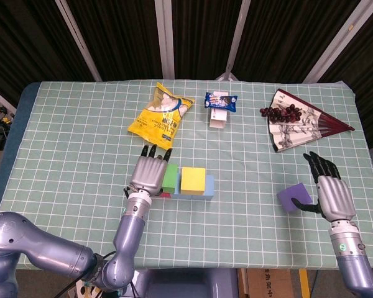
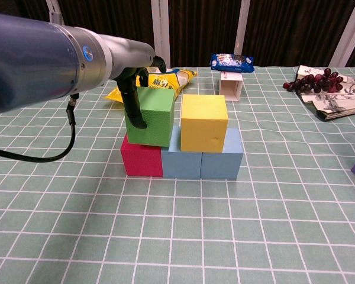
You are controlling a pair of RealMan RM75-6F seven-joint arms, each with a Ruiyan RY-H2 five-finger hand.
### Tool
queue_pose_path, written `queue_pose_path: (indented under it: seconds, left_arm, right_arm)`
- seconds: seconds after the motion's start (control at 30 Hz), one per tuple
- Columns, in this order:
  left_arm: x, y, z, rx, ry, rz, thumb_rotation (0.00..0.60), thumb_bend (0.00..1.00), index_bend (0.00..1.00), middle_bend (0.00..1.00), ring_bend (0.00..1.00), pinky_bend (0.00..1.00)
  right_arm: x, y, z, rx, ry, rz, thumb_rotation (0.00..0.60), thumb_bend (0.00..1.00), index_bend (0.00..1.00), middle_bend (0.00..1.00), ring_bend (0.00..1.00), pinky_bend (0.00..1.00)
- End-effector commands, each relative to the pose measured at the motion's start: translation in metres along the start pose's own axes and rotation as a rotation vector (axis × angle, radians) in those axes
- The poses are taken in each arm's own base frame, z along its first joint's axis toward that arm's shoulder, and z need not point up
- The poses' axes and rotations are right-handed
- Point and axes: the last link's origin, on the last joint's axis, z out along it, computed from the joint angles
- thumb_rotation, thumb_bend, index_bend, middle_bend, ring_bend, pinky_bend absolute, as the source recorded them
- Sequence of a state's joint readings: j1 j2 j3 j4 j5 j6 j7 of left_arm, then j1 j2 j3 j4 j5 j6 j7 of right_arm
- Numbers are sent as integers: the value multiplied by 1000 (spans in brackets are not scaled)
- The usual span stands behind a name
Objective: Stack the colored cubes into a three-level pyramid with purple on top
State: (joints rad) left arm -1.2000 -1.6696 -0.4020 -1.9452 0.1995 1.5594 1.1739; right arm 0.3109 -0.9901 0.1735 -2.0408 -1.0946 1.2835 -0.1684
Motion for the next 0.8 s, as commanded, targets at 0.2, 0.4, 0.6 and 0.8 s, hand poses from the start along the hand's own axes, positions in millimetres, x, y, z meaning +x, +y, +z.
queue_pose_path:
  seconds: [0.2, 0.4, 0.6, 0.8]
  left_arm:
    - [0, 4, 1, 3, 4, 9, 600, 305, 0, 368, 46, 33]
    - [0, 8, 1, -2, 6, 14, 600, 305, 0, 368, 46, 33]
    - [-2, 12, 2, -6, 6, 11, 600, 305, 0, 369, 46, 33]
    - [-3, 15, 3, -8, 7, 9, 600, 305, 0, 369, 46, 33]
  right_arm:
    - [0, -1, -1, 4, -2, 4, 600, 205, 0, 0, 0, 0]
    - [0, -1, -1, 5, -3, 8, 600, 205, 0, 0, 0, 0]
    - [1, -1, -1, 6, -1, 12, 600, 204, 0, 0, 0, 0]
    - [1, -1, -1, 5, -2, 12, 600, 204, 0, 0, 0, 0]
